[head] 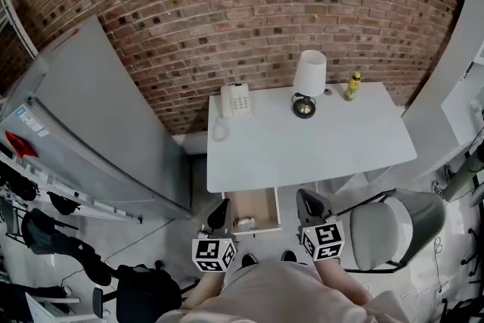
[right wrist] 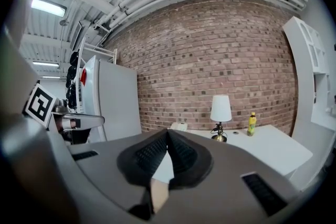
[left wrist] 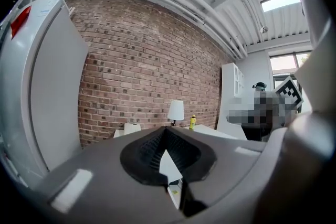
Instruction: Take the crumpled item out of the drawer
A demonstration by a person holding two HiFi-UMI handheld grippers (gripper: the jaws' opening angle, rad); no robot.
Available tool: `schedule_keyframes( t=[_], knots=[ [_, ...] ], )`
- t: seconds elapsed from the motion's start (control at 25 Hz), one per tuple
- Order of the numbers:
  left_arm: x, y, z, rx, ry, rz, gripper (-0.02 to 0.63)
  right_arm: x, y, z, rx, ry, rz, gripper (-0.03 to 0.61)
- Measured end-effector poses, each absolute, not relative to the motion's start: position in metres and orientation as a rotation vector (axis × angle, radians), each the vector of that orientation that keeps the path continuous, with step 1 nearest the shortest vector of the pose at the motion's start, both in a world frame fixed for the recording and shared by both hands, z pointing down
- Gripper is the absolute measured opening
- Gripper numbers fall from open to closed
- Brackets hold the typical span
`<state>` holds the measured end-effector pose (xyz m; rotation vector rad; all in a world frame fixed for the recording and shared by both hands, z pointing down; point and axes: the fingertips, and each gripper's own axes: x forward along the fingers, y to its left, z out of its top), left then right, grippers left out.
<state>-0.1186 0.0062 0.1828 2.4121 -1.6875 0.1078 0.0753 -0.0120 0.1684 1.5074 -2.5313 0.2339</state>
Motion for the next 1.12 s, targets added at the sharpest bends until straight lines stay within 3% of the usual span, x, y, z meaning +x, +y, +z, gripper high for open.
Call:
schedule_keyframes(
  t=[0.8, 1.12],
  knots=[
    [-0.078, 0.029, 0.245, 2.376, -1.443, 0.188, 0.006, 0.078, 0.015, 0.23, 1.41, -2.433, 0.397, 0.008],
    [-0.094, 0.029, 0.287, 2.313, -1.44, 0.261, 0.006, 0.061, 0.004, 0.276, 1.35, -2.408, 0.467, 0.008]
  ],
)
